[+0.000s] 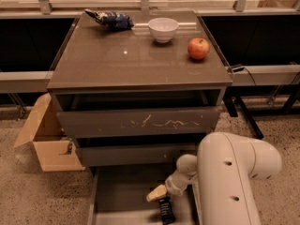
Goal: Pick rxbar blueberry from bottom drawer and place on counter
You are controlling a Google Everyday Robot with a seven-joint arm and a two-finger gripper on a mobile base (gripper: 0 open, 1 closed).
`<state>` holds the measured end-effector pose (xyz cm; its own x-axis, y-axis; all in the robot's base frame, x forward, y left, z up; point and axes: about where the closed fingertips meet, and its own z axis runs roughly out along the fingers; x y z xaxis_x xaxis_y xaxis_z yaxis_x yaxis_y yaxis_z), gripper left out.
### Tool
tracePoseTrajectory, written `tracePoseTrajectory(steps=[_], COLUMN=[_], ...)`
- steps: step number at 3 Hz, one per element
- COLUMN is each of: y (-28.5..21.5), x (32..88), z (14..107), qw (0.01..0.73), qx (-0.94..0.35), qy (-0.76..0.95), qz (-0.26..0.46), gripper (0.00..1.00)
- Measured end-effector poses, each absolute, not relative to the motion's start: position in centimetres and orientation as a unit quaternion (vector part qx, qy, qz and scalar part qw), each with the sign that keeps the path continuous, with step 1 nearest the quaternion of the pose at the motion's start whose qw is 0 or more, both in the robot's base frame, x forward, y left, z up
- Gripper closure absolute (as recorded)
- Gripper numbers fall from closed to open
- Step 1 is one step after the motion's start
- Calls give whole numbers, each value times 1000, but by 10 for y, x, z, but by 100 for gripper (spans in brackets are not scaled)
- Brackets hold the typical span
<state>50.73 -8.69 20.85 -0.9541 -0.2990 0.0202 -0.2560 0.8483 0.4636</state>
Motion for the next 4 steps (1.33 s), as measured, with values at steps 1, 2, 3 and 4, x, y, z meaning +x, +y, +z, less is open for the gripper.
tracePoseTrajectory(steps=[1, 2, 3, 4], y=[-71, -65, -61, -61], x=[509, 509, 505, 500], z=[189, 165, 143, 135], qw=[48, 56, 70, 79], qx=[147, 133, 118, 109], qy=[-954, -956, -958, -958], qz=[-256, -255, -253, -252], gripper=[0, 0, 0, 3])
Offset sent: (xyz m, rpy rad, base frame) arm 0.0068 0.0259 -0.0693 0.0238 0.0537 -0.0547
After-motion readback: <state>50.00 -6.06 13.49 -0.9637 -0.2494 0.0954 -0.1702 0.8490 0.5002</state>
